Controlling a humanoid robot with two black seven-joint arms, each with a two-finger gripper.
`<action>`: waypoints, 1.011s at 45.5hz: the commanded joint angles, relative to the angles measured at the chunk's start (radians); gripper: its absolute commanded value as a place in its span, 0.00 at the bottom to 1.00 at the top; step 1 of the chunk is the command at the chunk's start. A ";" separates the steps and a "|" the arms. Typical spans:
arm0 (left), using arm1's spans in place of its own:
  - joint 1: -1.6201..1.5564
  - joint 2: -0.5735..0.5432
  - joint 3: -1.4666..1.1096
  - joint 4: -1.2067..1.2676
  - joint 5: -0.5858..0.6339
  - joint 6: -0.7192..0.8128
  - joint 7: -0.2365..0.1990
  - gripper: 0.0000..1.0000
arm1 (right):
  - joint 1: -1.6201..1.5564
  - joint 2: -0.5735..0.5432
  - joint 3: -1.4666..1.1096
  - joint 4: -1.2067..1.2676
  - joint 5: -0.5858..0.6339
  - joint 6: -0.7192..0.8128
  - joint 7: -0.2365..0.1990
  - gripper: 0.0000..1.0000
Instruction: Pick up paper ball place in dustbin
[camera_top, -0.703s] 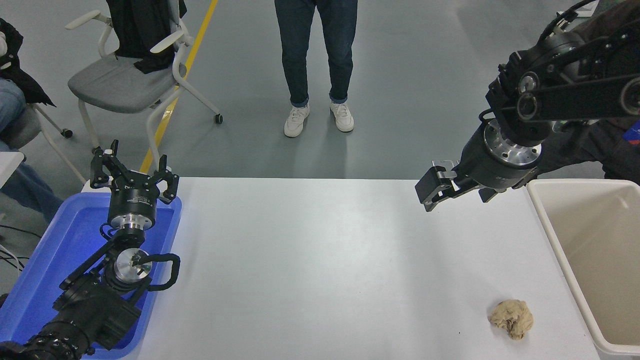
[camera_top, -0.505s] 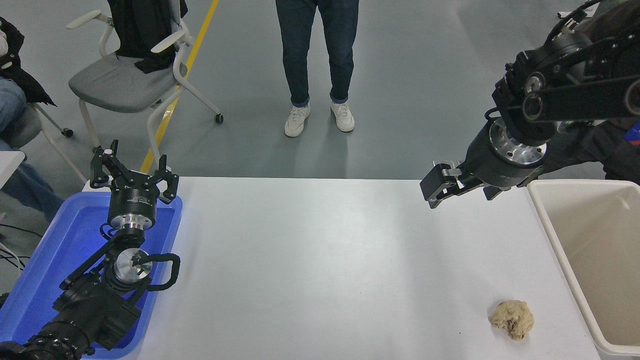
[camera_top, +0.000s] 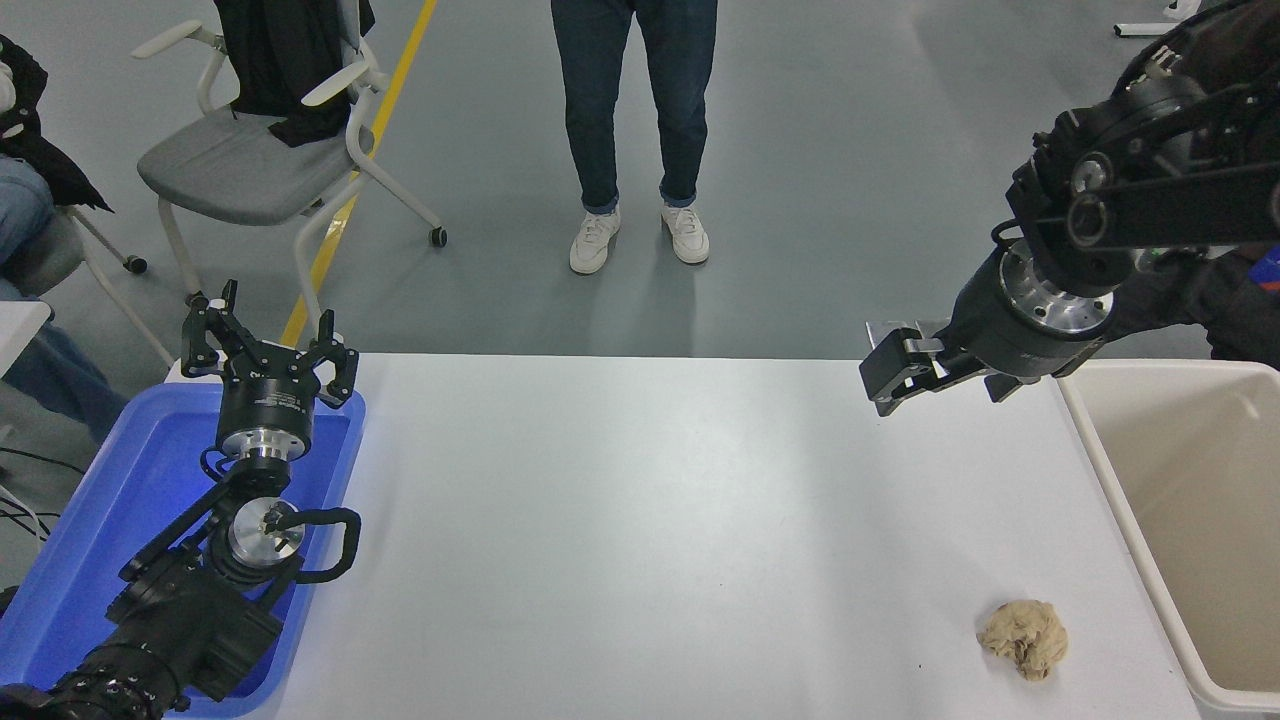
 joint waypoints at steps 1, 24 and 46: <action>0.000 0.001 0.000 0.001 0.000 0.000 0.000 0.99 | -0.136 -0.201 -0.008 0.004 -0.207 -0.057 0.000 1.00; -0.002 0.001 0.000 0.001 0.000 0.000 0.000 0.99 | -0.885 -0.480 0.378 -0.166 -0.472 -0.278 0.003 1.00; -0.002 0.000 0.000 -0.001 0.000 0.000 0.002 0.99 | -1.135 -0.370 0.524 -0.341 -0.514 -0.346 0.003 1.00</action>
